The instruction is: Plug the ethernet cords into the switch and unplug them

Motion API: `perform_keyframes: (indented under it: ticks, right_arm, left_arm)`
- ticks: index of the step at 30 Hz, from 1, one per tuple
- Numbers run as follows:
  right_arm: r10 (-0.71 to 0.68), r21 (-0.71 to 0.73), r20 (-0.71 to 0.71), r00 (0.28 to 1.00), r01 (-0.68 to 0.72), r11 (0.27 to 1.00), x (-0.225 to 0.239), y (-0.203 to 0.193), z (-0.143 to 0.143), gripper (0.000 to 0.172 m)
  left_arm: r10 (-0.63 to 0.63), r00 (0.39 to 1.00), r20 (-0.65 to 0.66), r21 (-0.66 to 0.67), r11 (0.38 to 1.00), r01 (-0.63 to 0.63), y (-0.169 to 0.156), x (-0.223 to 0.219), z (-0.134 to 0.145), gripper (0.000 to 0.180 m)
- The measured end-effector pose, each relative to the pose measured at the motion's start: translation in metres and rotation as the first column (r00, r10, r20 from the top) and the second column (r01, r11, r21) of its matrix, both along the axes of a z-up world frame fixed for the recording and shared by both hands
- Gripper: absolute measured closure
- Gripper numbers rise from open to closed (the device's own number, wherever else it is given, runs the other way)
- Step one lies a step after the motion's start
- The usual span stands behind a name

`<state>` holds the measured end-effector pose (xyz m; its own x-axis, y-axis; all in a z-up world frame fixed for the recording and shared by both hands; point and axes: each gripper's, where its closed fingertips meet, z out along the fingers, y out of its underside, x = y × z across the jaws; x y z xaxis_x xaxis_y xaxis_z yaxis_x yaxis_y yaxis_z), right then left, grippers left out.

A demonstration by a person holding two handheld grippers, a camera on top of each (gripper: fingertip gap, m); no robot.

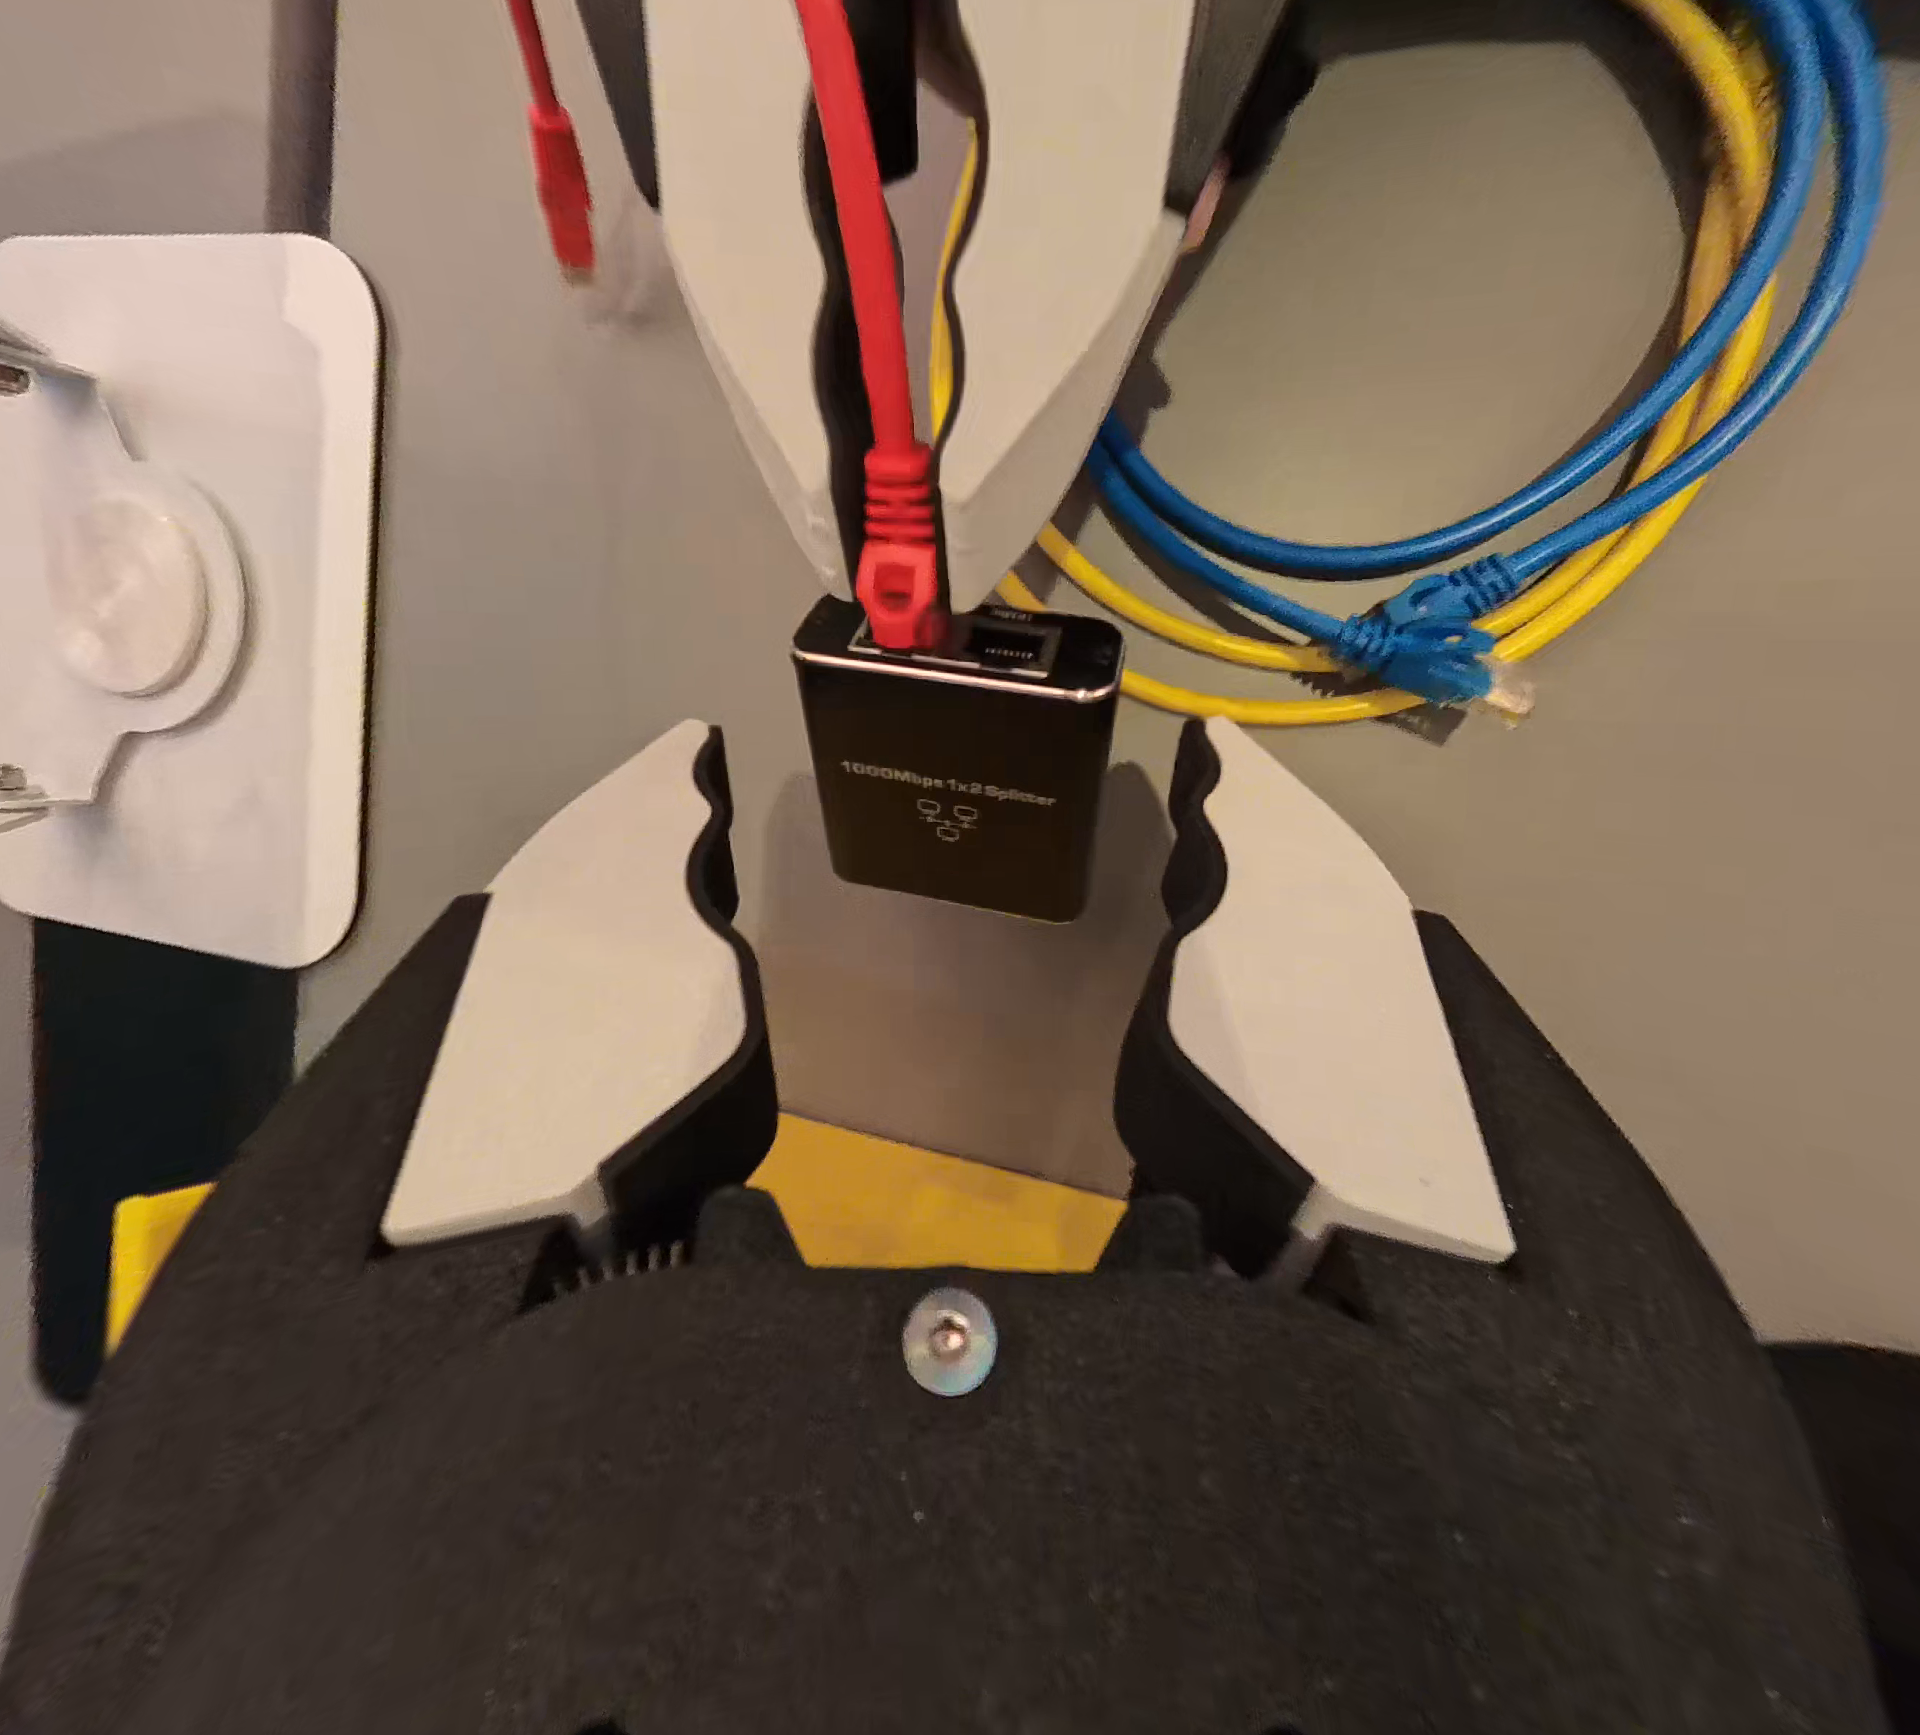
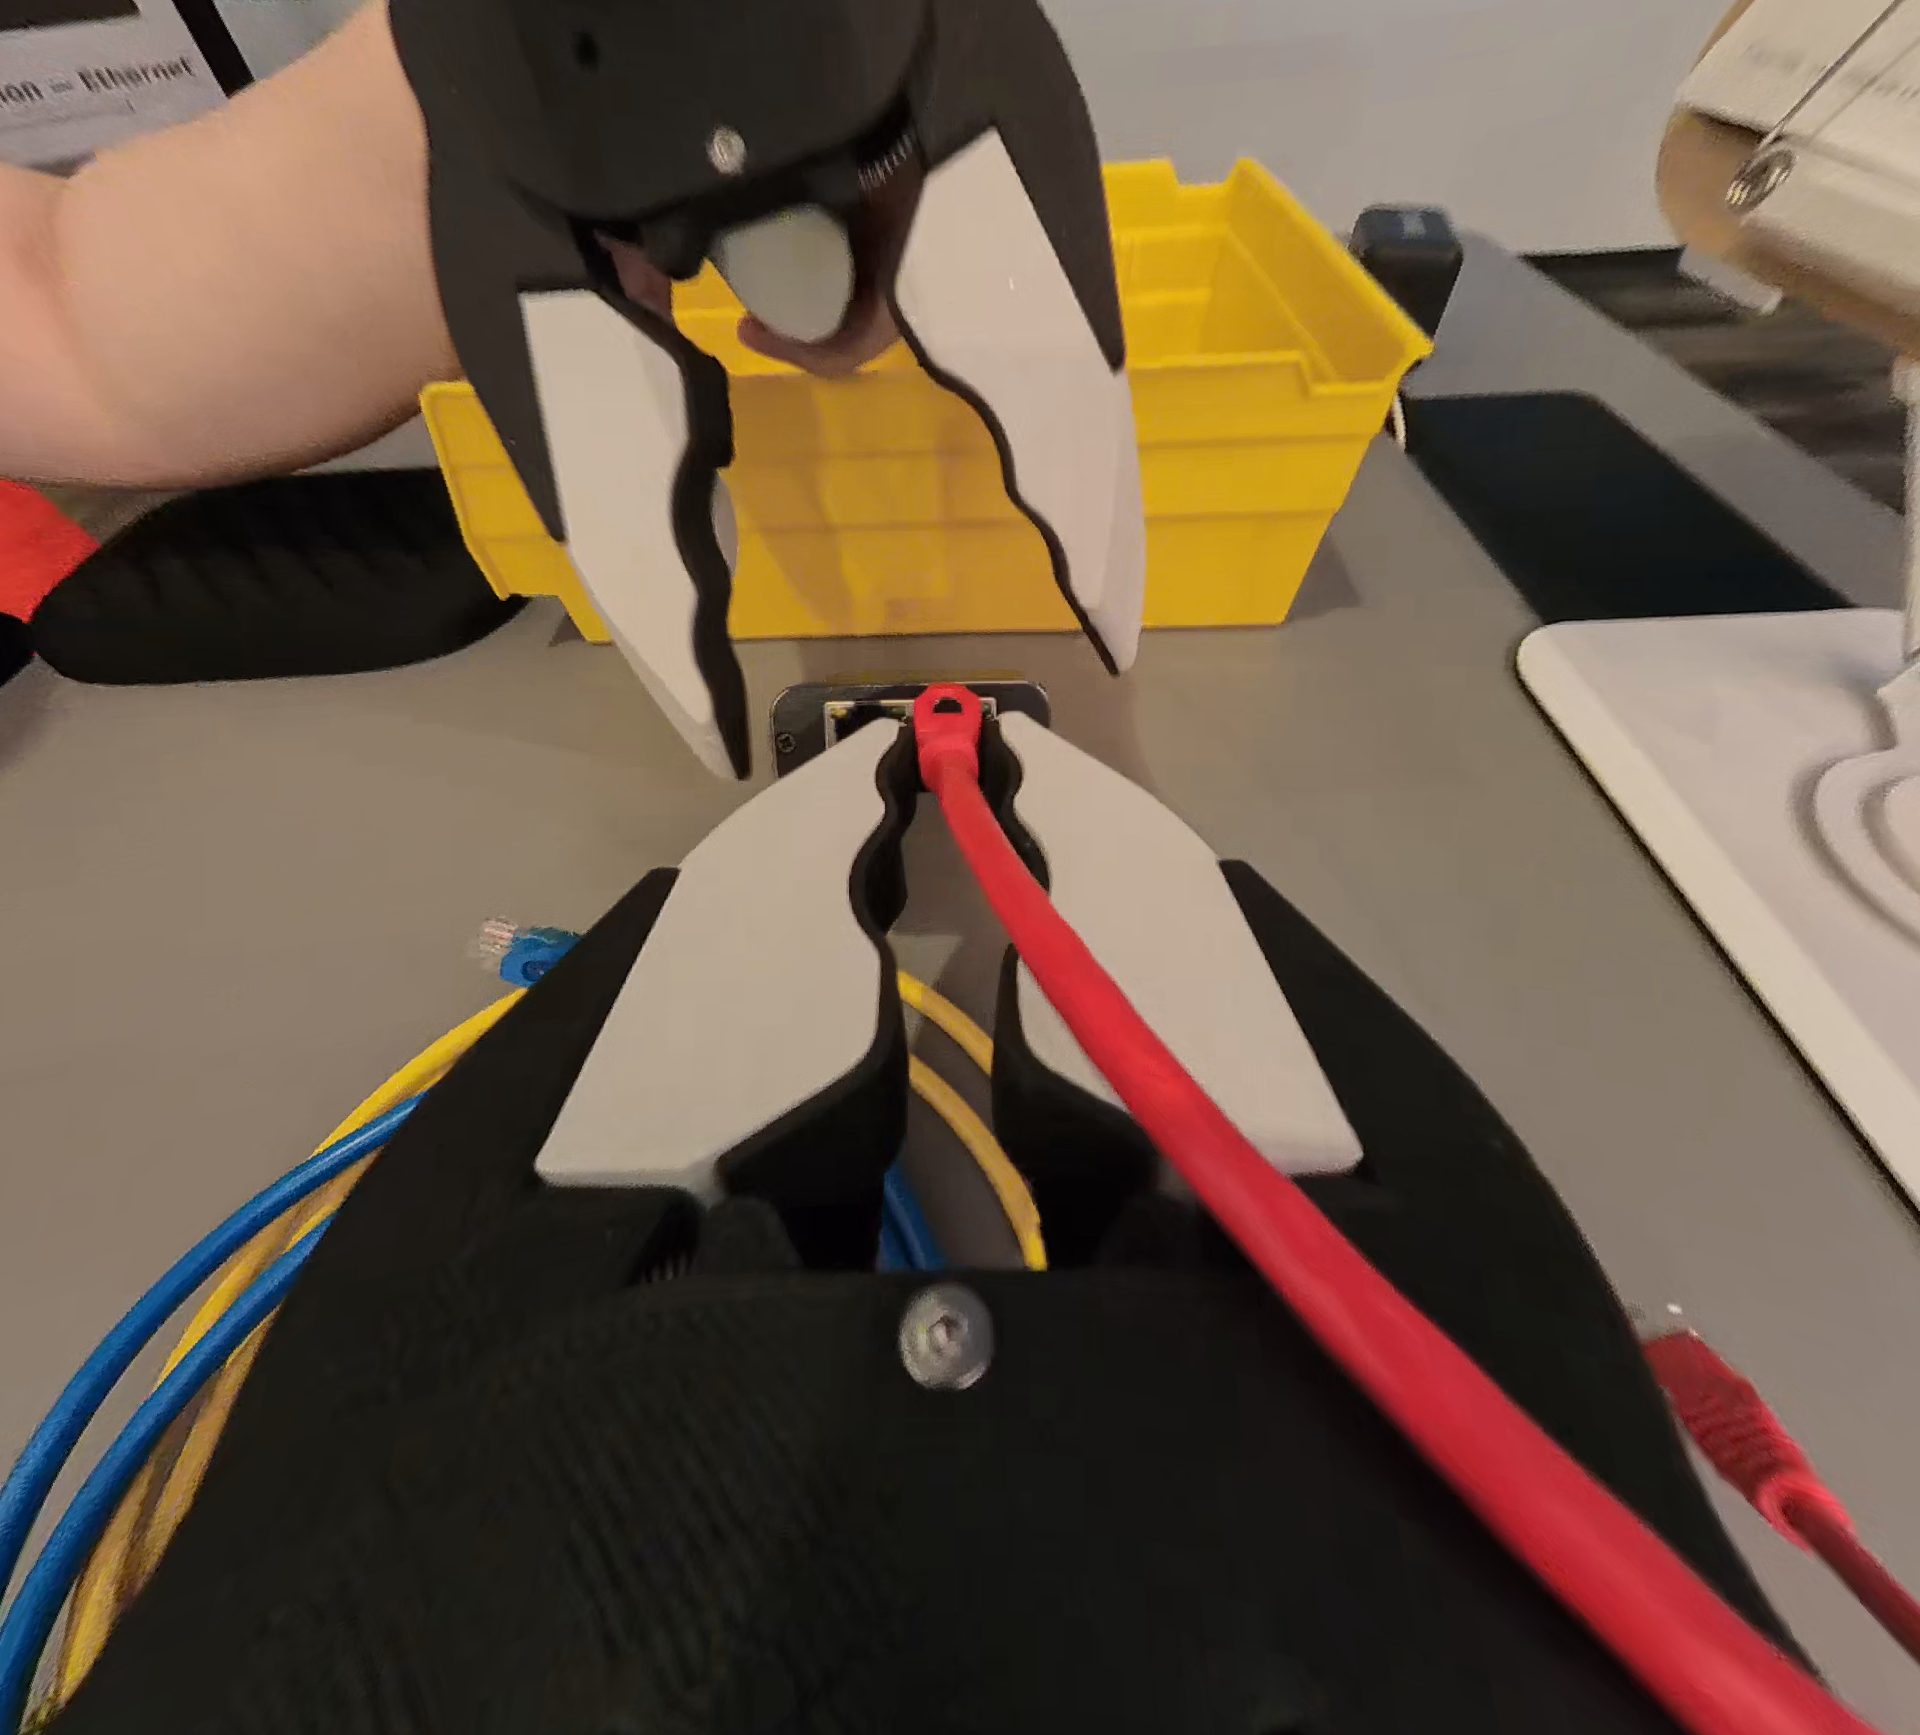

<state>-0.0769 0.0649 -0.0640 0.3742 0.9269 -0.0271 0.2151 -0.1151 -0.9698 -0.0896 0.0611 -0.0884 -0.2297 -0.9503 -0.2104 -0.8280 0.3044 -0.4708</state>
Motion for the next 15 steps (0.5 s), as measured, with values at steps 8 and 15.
perform_keyframes:
  ticks: [8, 15]
  right_arm:
    - [-0.023, -0.045, -0.094, 0.995, 0.019, 0.999, 0.013, 0.006, -0.004, 0.158]
    - [-0.083, -0.341, -0.007, 0.997, 0.076, 0.937, 0.019, 0.015, -0.031, 0.15]
  left_arm:
    - [-0.024, 0.98, -0.199, -0.037, 0.999, 0.016, 0.003, 0.016, -0.019, 0.118]
    - [0.069, 0.919, -0.388, -0.13, 0.983, -0.128, 0.01, 0.015, -0.043, 0.118]
